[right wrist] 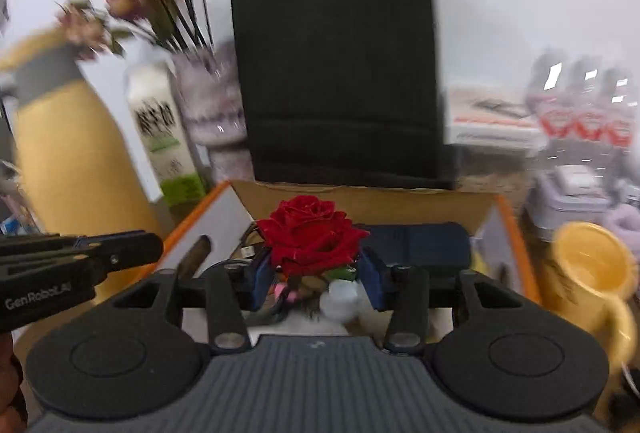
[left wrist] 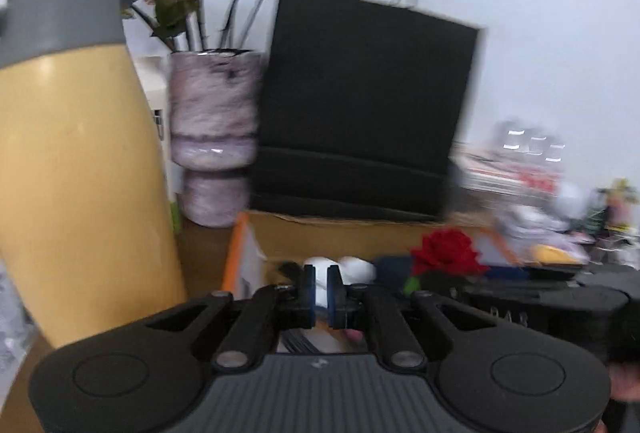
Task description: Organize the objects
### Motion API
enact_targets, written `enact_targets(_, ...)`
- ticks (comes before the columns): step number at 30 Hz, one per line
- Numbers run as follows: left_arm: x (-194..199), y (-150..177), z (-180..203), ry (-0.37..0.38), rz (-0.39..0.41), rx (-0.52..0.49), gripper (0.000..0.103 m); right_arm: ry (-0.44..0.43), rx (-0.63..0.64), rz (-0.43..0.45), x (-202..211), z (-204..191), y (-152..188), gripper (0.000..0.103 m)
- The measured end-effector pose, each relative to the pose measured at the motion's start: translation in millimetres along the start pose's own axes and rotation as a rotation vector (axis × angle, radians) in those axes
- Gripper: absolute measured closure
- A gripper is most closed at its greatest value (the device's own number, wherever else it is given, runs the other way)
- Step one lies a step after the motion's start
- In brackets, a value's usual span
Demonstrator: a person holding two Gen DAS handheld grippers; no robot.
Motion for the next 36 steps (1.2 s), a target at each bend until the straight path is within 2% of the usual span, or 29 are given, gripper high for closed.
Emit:
enact_targets(1, -14, 5, -2, -0.025, -0.034, -0.022, 0.098, -0.008, -0.007, -0.027, -15, 1, 4, 0.054)
enact_targets(3, -36, 10, -9, -0.054, -0.06, 0.01, 0.096, -0.018, -0.031, -0.076, -42, 5, 11, 0.051)
enact_targets(4, -42, 11, -12, -0.057, -0.063, 0.035, 0.087, -0.007, -0.031, -0.094, -51, 5, 14, 0.048)
enact_targets(5, -43, 13, -14, -0.054, -0.062, 0.041, 0.073, -0.003, -0.026, -0.109, -60, 7, 16, 0.034)
enact_targets(6, -45, 15, -14, -0.051, -0.06, 0.026, 0.066, -0.007, -0.023, -0.115, -61, 4, 19, 0.02)
enact_targets(8, -43, 13, -17, -0.069, -0.025, 0.02, 0.049, -0.006, -0.036, -0.103, -59, 6, 18, 0.019)
enact_targets(9, -39, 11, -17, -0.077, -0.009, 0.028, 0.045, -0.005, -0.041, -0.087, -57, 6, 15, 0.019)
enact_targets(12, -26, 2, -17, -0.043, 0.008, 0.04, 0.032, 0.014, -0.05, -0.061, -42, 12, 6, 0.011)
enact_targets(14, -15, -7, -13, -0.031, 0.045, 0.032, 0.016, 0.046, -0.03, -0.048, -22, 16, 1, 0.008)
enact_targets(16, -2, -14, -9, -0.026, 0.061, 0.038, 0.012, 0.079, 0.01, -0.038, 4, 21, -5, 0.006)
enact_targets(19, 21, -6, -4, 0.004, 0.014, 0.069, 0.012, 0.121, 0.075, -0.01, 57, 26, -7, 0.0)
enact_targets(22, 63, 10, 2, -0.008, -0.033, 0.013, 0.012, 0.141, 0.09, 0.012, 117, 28, 4, 0.0)
enact_targets(25, 133, 23, 12, 0.027, 0.017, -0.056, 0.012, 0.146, 0.056, 0.03, 180, 23, 25, 0.0)
enact_targets(27, 179, 33, 16, 0.039, 0.016, -0.072, 0.01, 0.151, 0.029, 0.034, 225, 15, 45, 0.0)
enact_targets(30, 250, 51, 18, 0.029, 0.018, -0.03, 0.008, 0.183, -0.017, 0.021, 281, 3, 73, 0.0)
enact_targets(32, 300, 62, 23, 0.033, 0.064, -0.002, 0.001, 0.21, -0.047, 0.002, 314, -3, 90, 0.0)
enact_targets(34, 338, 73, 26, -0.008, 0.108, 0.019, 0.0, 0.227, -0.057, -0.012, 346, -11, 107, 0.0)
enact_targets(36, 367, 89, 29, -0.05, 0.068, 0.053, 0.0, 0.232, -0.064, -0.012, 375, -19, 122, 0.0)
Point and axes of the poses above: each gripper's, at about its wrist camera, not at the fingertips, and x roughly against the way its jaws point, z to its right, y to its underside, the point moved 6 cm from there along -x, roughly the way its jaws point, and after that the axes turned 15 degrees about z, right-handed, at the moved point
